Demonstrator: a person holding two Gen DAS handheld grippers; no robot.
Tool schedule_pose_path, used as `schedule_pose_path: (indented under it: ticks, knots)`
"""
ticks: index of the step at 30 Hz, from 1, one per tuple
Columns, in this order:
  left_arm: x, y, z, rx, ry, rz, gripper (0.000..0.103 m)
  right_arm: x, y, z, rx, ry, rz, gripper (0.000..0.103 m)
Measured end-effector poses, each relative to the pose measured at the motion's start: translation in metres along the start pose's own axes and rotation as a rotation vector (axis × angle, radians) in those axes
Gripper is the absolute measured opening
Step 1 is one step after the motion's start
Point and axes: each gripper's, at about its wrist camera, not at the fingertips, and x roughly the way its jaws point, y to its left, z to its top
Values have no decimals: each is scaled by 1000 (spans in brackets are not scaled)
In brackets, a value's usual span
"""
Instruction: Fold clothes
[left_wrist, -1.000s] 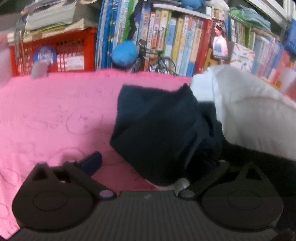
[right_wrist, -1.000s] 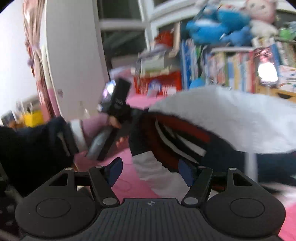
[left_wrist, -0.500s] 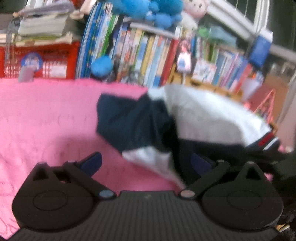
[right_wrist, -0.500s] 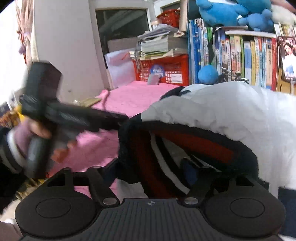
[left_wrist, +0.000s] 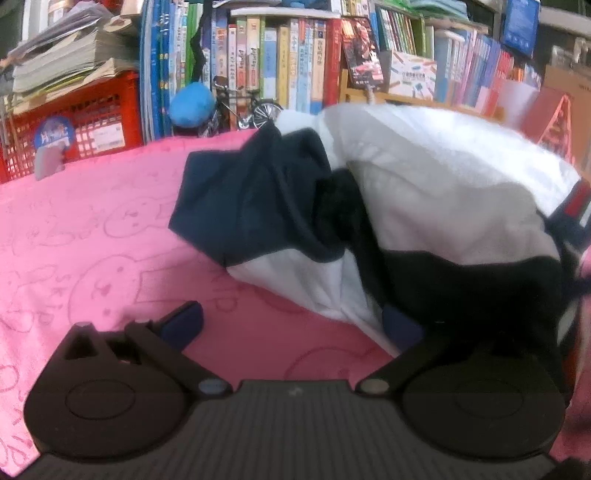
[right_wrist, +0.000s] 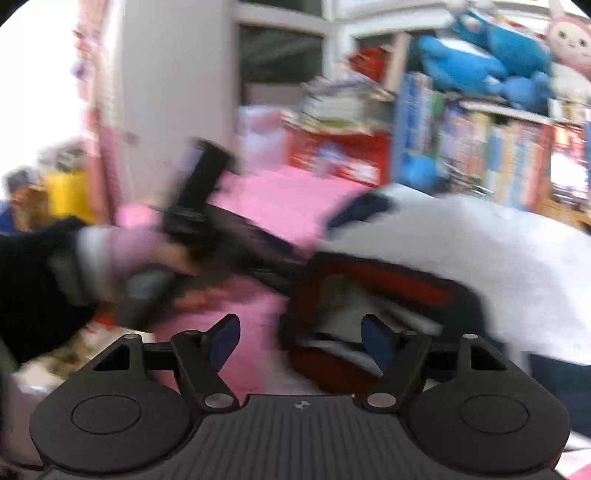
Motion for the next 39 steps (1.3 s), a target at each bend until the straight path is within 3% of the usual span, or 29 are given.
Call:
schedule_pose_path:
  ticks: [1, 5, 8, 12, 20, 26, 30, 36, 39]
  knots:
    - [2, -2, 1, 8, 2, 8, 103, 8, -9, 1, 10, 32, 4, 81]
    - [5, -1, 2, 7, 3, 6, 103, 30, -23, 0, 114, 115, 102, 84]
    - [6, -2, 2, 9, 3, 6, 103, 22, -3, -12, 74, 124, 197, 84]
    - [6, -3, 1, 20, 1, -2, 103, 0, 28, -25, -17, 118, 182, 85]
    - [6, -1, 1, 26, -4, -6, 103, -42, 37, -28, -13, 60, 228, 84]
    - [6, -3, 0, 22, -8, 3, 103, -10, 14, -13, 145, -18, 147, 83]
    - [6, -4, -1, 19, -8, 4, 103, 10, 11, -8, 265, -1, 226, 81]
    - [6, -5, 0, 19, -8, 5, 103, -52, 40, -9, 171, -116, 301, 80]
    - [6, -5, -1, 19, -8, 6, 103, -76, 52, -8, 95, -147, 244, 80]
